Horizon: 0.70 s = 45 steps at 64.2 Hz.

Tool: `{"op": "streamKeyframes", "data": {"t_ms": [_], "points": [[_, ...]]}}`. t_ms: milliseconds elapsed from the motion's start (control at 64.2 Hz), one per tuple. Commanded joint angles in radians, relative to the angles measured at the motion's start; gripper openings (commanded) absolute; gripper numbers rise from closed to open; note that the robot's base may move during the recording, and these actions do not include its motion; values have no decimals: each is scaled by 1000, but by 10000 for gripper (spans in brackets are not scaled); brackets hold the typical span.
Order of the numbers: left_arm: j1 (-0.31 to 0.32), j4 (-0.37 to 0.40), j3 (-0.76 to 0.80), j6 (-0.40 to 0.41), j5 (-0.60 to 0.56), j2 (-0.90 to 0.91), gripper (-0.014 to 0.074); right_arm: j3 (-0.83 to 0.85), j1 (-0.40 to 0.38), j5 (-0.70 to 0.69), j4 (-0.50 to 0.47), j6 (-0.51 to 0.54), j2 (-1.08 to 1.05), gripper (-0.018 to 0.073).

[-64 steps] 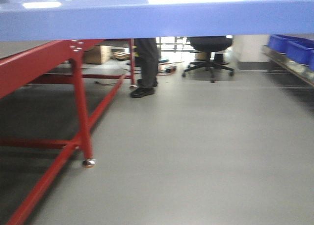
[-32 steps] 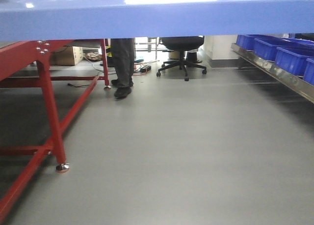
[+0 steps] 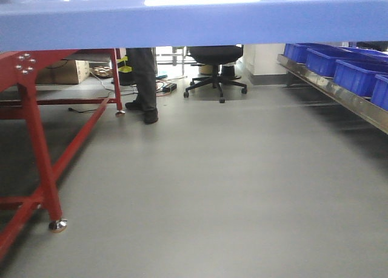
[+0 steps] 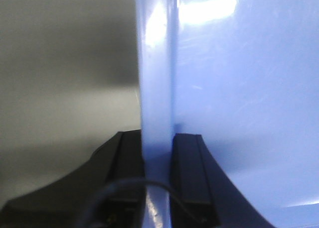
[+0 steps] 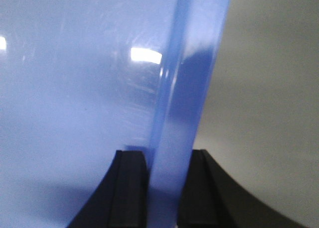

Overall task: Grab blue tray and place on right shelf
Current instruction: 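Carry the tray in both grippers while driving past the red table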

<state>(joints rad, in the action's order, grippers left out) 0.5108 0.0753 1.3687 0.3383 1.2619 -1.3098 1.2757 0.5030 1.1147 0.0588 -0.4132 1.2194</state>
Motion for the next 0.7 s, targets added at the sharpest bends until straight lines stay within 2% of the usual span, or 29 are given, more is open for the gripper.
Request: {"op": "streamKeyframes", "data": {"t_ms": [0, 685], "points": [[11, 23, 36, -10, 73, 23, -48, 30, -2, -59, 1, 29, -26, 57], [11, 24, 36, -10, 73, 23, -48, 30, -2, -59, 1, 29, -26, 57]]}}
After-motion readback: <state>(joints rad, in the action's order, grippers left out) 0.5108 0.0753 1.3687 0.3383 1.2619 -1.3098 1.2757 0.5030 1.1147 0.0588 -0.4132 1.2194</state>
